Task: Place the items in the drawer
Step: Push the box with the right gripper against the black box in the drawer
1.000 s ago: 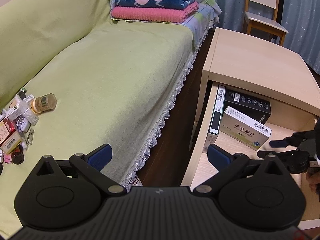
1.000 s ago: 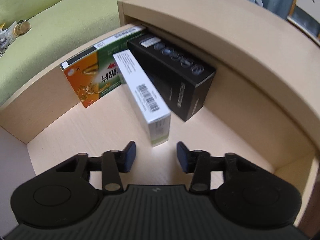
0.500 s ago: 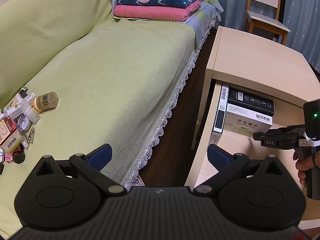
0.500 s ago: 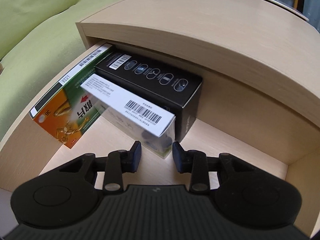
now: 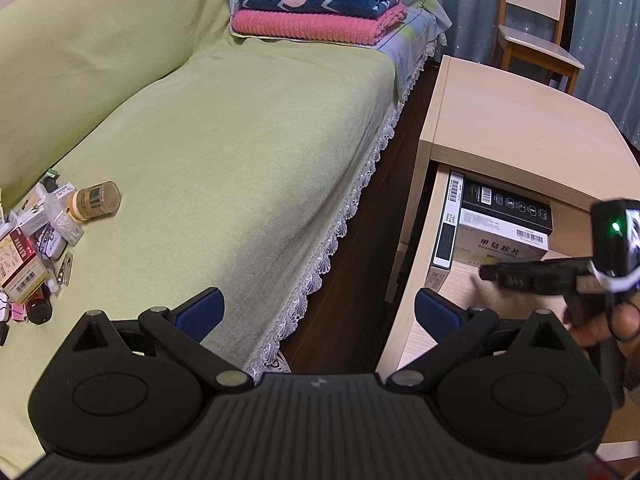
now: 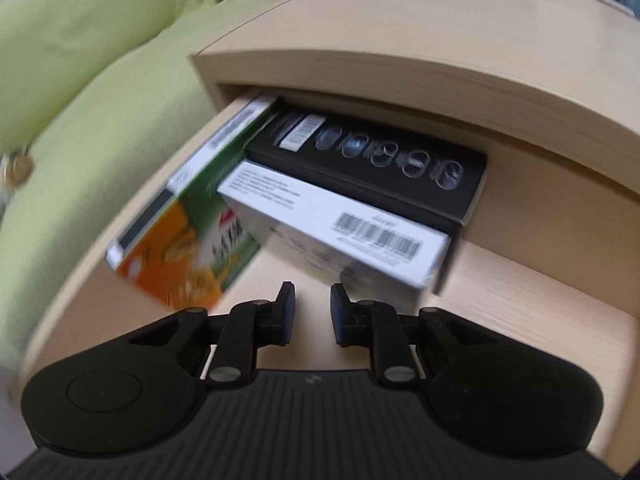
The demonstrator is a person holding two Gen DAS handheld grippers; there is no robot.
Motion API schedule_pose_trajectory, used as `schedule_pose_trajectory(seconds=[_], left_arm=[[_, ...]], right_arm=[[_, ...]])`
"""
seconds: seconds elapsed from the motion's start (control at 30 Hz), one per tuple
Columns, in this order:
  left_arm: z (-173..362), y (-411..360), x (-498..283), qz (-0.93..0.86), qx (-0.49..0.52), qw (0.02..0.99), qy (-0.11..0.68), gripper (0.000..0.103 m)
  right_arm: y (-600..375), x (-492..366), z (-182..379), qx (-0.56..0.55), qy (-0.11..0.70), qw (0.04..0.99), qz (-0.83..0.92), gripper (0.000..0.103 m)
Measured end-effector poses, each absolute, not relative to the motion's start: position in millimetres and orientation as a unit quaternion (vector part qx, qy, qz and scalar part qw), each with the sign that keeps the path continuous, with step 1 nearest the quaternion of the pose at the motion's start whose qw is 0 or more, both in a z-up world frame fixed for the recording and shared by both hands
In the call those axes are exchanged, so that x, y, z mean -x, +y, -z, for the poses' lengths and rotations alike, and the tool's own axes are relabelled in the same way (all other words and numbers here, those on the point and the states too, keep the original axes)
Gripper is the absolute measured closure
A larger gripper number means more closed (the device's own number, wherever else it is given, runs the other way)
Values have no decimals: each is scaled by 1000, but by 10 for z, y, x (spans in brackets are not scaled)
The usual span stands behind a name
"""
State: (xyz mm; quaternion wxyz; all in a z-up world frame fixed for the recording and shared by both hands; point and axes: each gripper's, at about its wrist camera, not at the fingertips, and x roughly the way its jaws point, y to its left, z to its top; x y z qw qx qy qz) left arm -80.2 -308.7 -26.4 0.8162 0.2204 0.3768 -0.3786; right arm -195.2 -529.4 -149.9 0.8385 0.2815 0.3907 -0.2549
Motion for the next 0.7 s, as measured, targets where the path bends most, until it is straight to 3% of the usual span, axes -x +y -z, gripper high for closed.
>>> schedule_pose_trajectory(seconds=[0.4, 0.7], left_arm=[[277, -3029, 765, 379, -214, 816, 381, 1], [269, -3049, 886, 400, -221, 810, 368, 1]], right_arm=[[-5179, 1930, 1493, -294, 389, 836, 251, 87], [-4964, 2401, 928, -251, 360, 854, 278, 86]])
